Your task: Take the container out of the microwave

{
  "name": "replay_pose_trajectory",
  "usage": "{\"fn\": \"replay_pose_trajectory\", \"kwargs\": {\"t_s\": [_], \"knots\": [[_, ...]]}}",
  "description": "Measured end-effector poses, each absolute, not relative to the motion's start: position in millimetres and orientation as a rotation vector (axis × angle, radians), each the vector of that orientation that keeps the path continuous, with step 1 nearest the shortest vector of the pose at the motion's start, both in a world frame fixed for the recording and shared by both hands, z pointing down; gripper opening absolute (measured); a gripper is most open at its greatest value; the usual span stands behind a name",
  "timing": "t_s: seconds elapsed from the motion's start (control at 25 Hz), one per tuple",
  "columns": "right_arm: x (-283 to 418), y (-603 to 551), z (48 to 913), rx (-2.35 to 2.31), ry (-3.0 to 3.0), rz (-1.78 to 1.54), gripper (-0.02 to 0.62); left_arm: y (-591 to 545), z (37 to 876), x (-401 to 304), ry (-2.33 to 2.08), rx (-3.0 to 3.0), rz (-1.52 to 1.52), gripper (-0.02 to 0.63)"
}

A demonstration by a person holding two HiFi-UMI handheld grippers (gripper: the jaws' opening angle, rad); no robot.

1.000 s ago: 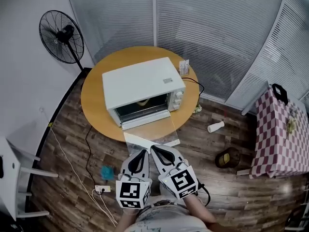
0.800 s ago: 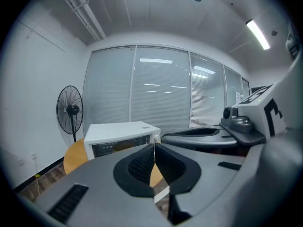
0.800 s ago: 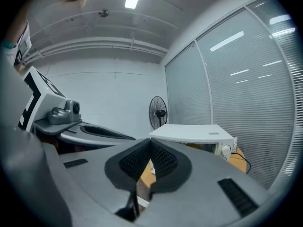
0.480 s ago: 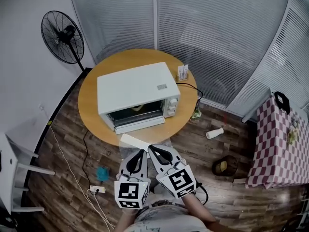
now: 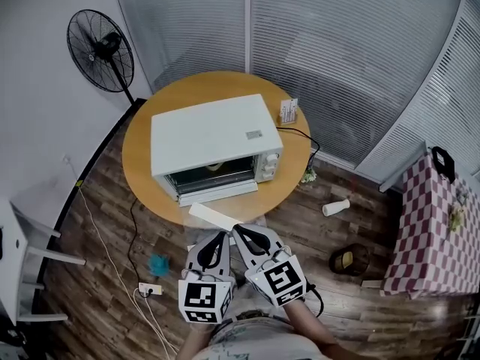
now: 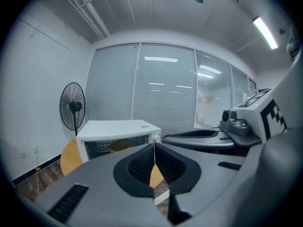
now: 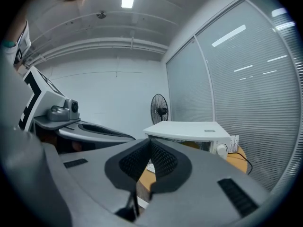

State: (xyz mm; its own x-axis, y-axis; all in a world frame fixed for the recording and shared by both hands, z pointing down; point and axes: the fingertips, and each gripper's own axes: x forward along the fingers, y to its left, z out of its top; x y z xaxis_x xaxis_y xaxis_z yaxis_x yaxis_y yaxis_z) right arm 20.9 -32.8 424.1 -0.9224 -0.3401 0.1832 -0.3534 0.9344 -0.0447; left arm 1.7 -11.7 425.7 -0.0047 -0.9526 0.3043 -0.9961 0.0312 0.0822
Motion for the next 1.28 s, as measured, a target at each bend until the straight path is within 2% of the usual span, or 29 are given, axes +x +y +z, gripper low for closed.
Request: {"fn": "replay_pose_trajectory", "kwargs": {"t_s": [1.28], "knots": [[-73.1,-142.5,426.2,0.758,-2.836,0.124,-0.006,-128.1,434.1,-101.2,-1.858,2.143,0.242,0.014]]}}
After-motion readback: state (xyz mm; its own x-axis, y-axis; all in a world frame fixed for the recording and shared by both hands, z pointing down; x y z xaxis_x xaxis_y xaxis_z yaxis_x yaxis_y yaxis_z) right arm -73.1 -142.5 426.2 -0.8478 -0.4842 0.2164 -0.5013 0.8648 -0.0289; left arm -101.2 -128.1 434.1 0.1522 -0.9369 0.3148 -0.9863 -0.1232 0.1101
